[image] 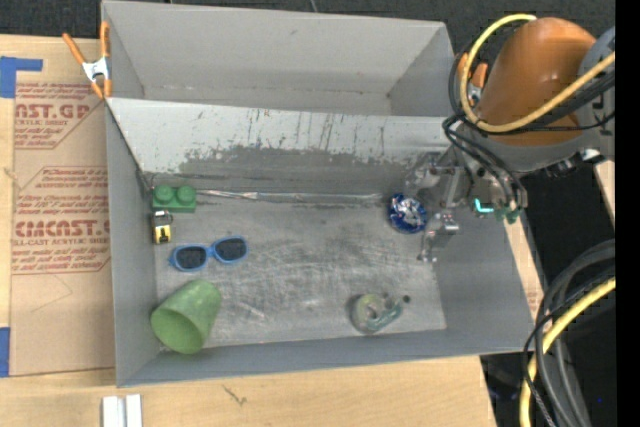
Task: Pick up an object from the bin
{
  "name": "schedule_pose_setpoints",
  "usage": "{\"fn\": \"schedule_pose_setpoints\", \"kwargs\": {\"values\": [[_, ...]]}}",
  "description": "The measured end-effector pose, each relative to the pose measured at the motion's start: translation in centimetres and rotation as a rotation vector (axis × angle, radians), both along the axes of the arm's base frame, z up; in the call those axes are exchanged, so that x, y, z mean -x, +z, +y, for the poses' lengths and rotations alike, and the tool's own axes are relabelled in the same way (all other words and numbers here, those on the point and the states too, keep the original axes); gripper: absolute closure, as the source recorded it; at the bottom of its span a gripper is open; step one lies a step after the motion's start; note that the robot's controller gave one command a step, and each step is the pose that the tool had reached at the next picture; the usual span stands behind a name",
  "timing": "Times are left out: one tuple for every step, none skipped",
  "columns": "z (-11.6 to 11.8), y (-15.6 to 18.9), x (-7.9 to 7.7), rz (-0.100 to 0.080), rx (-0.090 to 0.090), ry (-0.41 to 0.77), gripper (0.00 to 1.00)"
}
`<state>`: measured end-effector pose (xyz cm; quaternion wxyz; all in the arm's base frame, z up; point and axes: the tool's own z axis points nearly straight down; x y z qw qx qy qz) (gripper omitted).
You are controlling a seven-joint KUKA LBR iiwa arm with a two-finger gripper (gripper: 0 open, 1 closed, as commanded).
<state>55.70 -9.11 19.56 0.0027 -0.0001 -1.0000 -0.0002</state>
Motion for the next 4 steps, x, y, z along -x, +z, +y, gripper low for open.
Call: {"fn": "schedule_pose_setpoints", "kwargs": {"values": [[-3.9, -3.1, 4.0, -0.003, 0.000, 0.310, 0.00], [2.2, -12.3, 5.8, -0.012, -0.002, 0.483, 0.00], [2.0, -12.0, 5.7, -0.010, 0.000, 0.481, 1.00], [7.9, -10.2, 7.7, -0.006, -0.005, 0.558, 1.00]]}}
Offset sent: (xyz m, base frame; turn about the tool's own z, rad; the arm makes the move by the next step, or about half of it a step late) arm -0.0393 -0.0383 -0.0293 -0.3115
